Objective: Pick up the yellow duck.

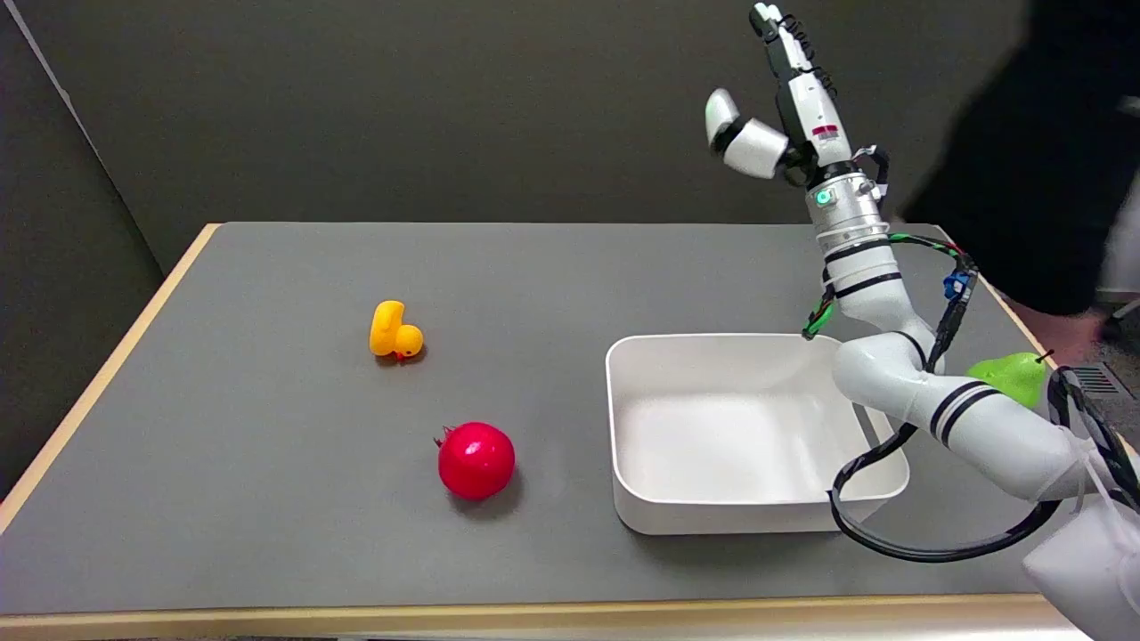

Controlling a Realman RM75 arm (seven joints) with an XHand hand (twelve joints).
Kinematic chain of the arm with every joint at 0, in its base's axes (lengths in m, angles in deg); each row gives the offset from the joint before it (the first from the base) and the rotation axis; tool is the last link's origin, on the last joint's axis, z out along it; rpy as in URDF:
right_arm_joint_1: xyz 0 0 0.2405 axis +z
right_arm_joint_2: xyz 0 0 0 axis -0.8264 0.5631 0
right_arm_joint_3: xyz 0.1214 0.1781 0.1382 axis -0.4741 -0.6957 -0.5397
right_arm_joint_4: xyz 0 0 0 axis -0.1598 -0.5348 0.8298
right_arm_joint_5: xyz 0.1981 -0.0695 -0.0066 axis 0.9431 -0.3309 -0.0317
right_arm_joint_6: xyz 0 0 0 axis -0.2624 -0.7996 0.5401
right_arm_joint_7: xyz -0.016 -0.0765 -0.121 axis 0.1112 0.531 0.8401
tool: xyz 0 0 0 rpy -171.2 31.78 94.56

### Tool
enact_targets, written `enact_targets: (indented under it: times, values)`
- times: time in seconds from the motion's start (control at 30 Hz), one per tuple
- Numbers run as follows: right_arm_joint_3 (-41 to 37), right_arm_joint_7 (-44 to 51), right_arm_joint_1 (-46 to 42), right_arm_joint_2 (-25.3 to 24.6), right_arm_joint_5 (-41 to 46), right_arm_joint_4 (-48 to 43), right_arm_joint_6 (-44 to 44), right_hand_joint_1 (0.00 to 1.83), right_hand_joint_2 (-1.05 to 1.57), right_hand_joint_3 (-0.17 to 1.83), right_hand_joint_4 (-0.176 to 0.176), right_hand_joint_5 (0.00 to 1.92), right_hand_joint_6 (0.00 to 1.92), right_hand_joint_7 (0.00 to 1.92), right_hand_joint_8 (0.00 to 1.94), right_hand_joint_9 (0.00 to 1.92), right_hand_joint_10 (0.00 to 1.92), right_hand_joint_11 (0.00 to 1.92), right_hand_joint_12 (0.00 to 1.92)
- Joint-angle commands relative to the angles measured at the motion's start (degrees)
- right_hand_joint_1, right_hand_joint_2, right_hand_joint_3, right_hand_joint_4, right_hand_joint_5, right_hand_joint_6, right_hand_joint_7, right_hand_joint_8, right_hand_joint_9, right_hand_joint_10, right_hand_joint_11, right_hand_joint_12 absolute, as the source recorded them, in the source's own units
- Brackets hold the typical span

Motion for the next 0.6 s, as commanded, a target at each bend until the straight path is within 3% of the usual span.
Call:
enact_targets:
  times: [0.03,0.23,0.3,0.33,0.6]
  values:
    - [1.7,-0.1,1.5,0.2,-2.5,-1.3,3.1,0.61,0.79,1.11,-0.127,0.05,0.2,0.0,0.08,0.04,0.05,0.0,0.21]
    - [3.9,-0.2,3.3,0.0,-8.1,-2.2,3.9,0.58,0.76,1.08,-0.13,0.04,0.25,0.0,0.13,0.02,0.12,0.0,0.28]
    - [4.5,-0.2,3.6,-0.1,-9.6,-3.1,4.5,0.36,0.81,0.91,-0.113,0.03,0.28,0.0,0.13,0.0,0.19,0.0,0.31]
    - [5.0,-0.2,3.7,-0.2,-10.4,-3.7,4.9,0.34,0.81,0.89,-0.11,0.04,0.29,0.0,0.14,0.0,0.2,0.0,0.33]
    - [9.9,-0.2,6.0,-2.5,-12.6,-9.2,10.2,0.41,0.72,0.96,-0.027,0.07,0.34,0.03,0.21,0.01,0.33,0.0,0.52]
